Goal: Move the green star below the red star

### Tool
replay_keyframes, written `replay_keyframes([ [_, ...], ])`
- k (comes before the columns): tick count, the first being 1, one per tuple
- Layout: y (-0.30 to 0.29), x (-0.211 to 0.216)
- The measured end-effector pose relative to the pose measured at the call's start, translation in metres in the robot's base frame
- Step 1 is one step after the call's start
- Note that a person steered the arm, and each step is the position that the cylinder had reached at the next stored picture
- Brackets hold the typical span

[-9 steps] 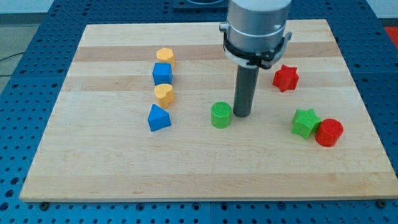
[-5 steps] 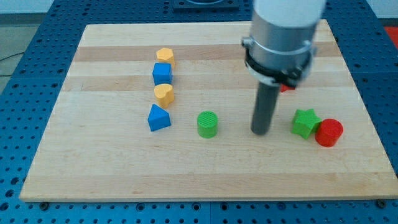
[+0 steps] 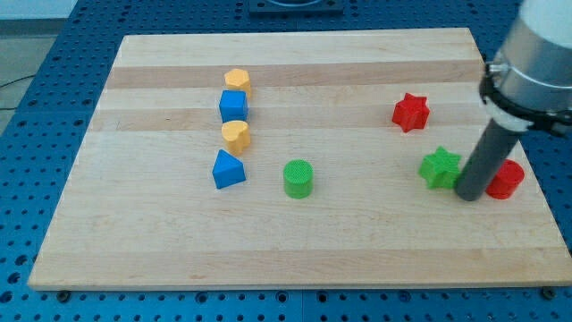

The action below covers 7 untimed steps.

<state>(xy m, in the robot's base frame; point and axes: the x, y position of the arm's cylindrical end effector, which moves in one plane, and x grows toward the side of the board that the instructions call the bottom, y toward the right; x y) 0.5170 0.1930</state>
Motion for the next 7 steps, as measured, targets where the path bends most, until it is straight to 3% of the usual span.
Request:
replay_keyframes([
  [1,-0.031,-0.004],
  [4,-0.007,-0.071],
  [5,-0.016,-0.072],
  [7,-0.085,-0.076],
])
